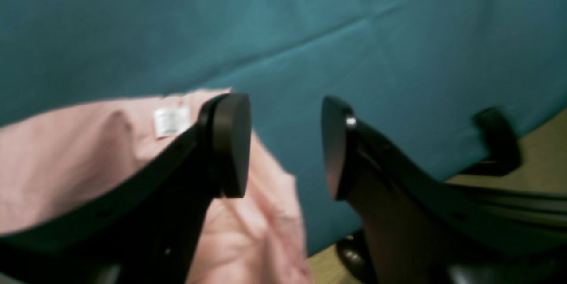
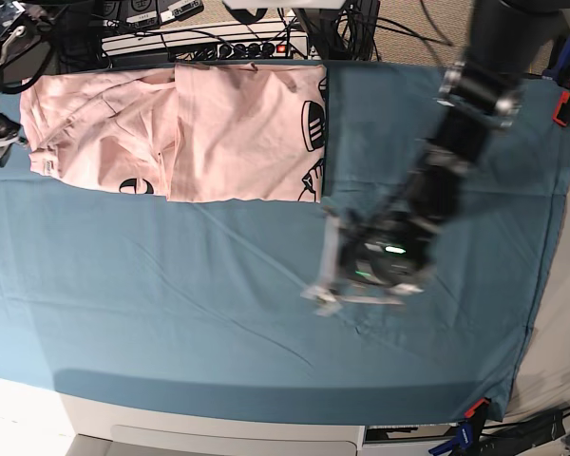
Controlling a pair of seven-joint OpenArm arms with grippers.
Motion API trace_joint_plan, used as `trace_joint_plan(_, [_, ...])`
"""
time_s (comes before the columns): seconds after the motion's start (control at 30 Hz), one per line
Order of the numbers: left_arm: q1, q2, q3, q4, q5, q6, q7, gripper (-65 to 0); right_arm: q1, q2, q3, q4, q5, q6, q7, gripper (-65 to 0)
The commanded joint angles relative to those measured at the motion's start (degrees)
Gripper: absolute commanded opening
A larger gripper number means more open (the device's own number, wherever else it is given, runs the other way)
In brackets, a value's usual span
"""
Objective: Fold the T-shirt properly
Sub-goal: 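Open the left gripper and withdraw it away from the shirt, then grasp the collar end of the pink shirt with the right gripper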
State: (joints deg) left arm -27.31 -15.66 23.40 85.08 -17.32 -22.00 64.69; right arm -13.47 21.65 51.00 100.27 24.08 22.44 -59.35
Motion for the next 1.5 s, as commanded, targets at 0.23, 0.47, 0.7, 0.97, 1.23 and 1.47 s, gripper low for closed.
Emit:
trace_joint_plan(0.23, [6.2, -17.4, -20.3, 9.4, -19.2, -5.5, 3.6, -65.0, 0.0, 5.5, 0.5, -0.8, 2.5, 2.3, -2.8, -26.8])
trace_joint_plan(0.47, [15.3, -26.5, -37.4, 11.5, -29.8, -9.6, 5.0, -51.0, 1.2, 12.7, 0.5, -16.5, 13.1, 2.8, -5.8, -26.7])
trace_joint_plan(0.7, [19.8, -27.2, -48.2, 11.5, -33.9, -11.1, 5.4, -45.2, 7.0, 19.8, 0.5, -36.4, 42.1, 13.6, -20.6, -26.7])
trace_joint_plan(0.97, [25.1, -27.2, -49.1, 11.5, -34.2, -12.0, 5.3, -41.3, 8.9, 27.6, 0.5, -56.2, 53.5, 17.6, -20.6, -26.7])
trace_joint_plan(1.23, [26.4, -26.0, -49.1, 11.5, -35.4, -12.6, 4.5, -41.3, 9.2, 25.4, -2.3, -57.3, 53.2, 17.6, -20.6, -26.7])
trace_joint_plan(1.47, [26.4, -25.4, -49.1, 11.5, -35.5, -12.7, 4.5, -41.3, 9.8, 23.2, -6.8, -57.3, 43.7, 17.6, -19.0, -26.7])
